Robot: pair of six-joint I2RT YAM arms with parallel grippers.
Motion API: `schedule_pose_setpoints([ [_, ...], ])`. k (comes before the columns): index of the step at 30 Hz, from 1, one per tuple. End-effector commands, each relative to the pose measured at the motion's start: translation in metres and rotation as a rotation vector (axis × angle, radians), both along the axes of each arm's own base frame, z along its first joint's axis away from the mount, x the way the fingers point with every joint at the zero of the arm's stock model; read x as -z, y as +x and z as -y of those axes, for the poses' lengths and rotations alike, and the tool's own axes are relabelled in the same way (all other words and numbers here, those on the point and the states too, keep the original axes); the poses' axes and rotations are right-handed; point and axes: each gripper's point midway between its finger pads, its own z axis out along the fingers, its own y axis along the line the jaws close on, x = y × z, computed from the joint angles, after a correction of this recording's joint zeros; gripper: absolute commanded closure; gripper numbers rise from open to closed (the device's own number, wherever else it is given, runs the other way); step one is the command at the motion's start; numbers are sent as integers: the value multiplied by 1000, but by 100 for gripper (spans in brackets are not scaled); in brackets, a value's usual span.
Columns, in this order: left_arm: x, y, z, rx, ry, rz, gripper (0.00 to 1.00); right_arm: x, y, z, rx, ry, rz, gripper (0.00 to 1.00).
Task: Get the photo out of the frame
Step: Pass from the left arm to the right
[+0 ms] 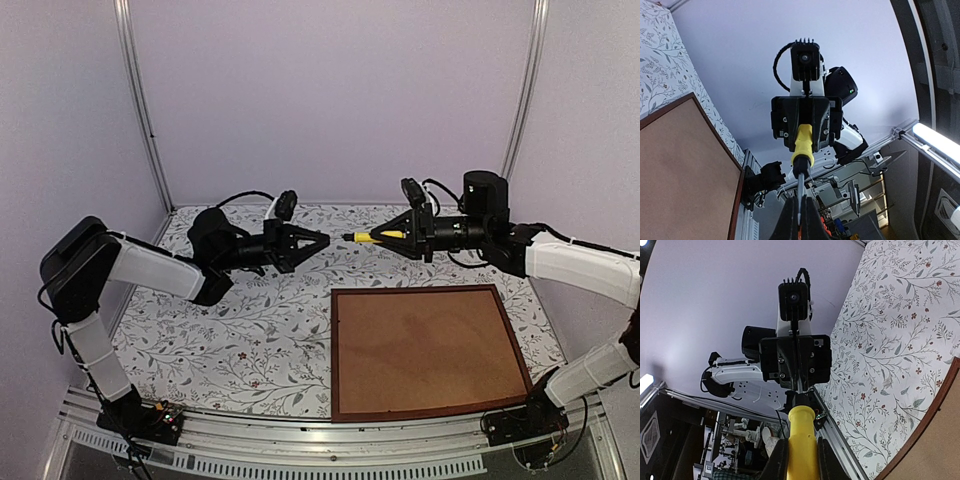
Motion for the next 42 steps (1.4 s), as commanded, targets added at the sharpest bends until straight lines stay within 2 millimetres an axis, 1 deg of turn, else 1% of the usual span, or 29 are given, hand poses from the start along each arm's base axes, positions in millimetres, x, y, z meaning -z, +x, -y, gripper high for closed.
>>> schedule_pose_setpoints([
  [1, -7, -2, 4, 9, 13, 20, 100, -5, -4, -4, -35, 7, 19, 89],
  [4, 0, -1, 6, 8, 48, 13, 100, -4, -4, -4, -35, 0, 19, 100],
  [5, 3, 0, 6, 2, 64, 11, 100, -5, -3, -3, -33, -5, 24, 100],
  [7, 11, 3, 6, -15, 107, 6, 92, -3, -2, -2, -24, -21, 23, 100],
  [9, 18, 5, 4, -36, 151, 2, 80, 1, 0, 0, -12, -43, 25, 100],
  [12, 34, 10, 1, -72, 231, -10, 66, 9, 3, 7, 5, -68, 15, 100],
  [14, 46, 13, -3, -98, 286, -19, 58, 17, 6, 14, 19, -91, 1, 100],
  [15, 56, 14, -5, -111, 327, -36, 55, 19, 8, 17, 24, -96, 9, 100],
  [16, 60, 16, -7, -126, 347, -29, 52, 27, 7, 21, 26, -117, -14, 100],
  [18, 78, 18, -13, -151, 432, -40, 48, 37, 7, 27, 32, -142, -32, 100],
  [23, 103, 18, -22, -184, 537, -58, 46, 72, 7, 42, 46, -235, -63, 100],
  [27, 125, 18, -24, -180, 599, -97, 46, 97, 3, 48, 39, -290, -89, 100],
  [35, 169, 11, -10, -127, 718, -162, 47, 143, 1, 52, 29, -374, -160, 100],
  [40, 191, 5, -1, -101, 765, -200, 49, 165, 3, 54, 39, -413, -194, 100],
  [42, 198, 4, 2, -94, 778, -212, 50, 170, 3, 54, 38, -416, -197, 100],
])
